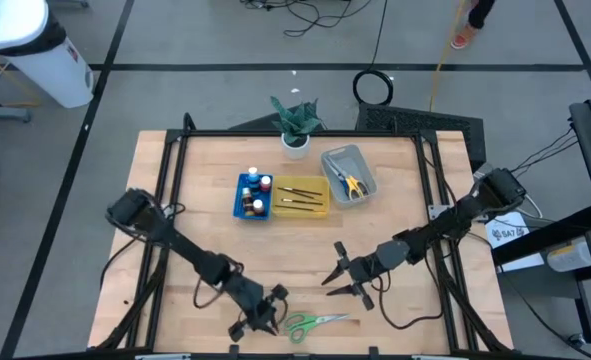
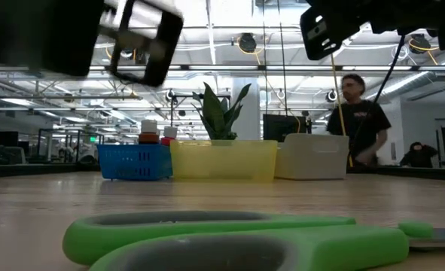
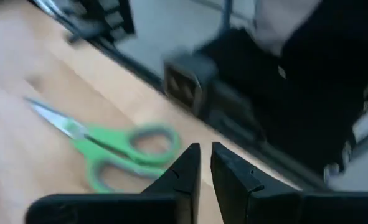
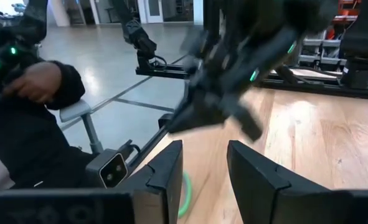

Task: Pick & Place Paint Supplies
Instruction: Put the grey scissor into the gray bin

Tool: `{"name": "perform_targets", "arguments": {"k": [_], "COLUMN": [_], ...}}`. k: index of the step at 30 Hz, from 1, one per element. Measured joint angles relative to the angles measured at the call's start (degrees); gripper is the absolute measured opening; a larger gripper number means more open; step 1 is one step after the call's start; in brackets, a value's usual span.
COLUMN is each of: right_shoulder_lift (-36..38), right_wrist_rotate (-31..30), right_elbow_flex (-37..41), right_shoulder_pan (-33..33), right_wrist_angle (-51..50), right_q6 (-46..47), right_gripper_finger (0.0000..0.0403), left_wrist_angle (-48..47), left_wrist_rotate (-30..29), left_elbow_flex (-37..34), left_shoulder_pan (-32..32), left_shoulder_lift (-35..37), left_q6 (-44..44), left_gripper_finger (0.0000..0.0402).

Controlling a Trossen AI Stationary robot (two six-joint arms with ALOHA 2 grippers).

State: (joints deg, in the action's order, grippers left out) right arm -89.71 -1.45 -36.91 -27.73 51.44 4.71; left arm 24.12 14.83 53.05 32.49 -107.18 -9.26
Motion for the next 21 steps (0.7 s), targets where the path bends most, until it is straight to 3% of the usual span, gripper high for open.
{"name": "perform_targets", "arguments": {"k": [4, 8, 17, 21], "right_shoulder_lift": [0.0, 0.0, 0.0, 0.0], "right_wrist_rotate": [-0.01, -0.01, -0.02, -0.02], "right_elbow_flex": [0.0, 0.0, 0.02, 0.02], "right_shoulder_pan": [0.06, 0.07, 0.27, 0.28], "right_wrist_angle": [0.09, -0.11, -0.89, -1.23], "right_q6": [0.0, 0.04, -1.07, -1.07], "right_gripper_finger": [0.0112, 0.011, 0.0109, 0.0106], "left_wrist_angle": [2.01, 5.67, 4.26, 4.27], "left_wrist_rotate": [-1.11, 1.64, 1.64, 1.66], "left_elbow_flex": [0.09, 0.21, 0.18, 0.21], "left_shoulder_pan": [-1.27, -3.47, -4.88, -5.09], "left_shoulder_lift": [-4.91, -5.46, -6.27, -6.12], "left_q6": [-4.53, -4.83, -1.66, -1.55], "left_gripper_finger": [0.0031, 0.0007, 0.0024, 0.0008]}}
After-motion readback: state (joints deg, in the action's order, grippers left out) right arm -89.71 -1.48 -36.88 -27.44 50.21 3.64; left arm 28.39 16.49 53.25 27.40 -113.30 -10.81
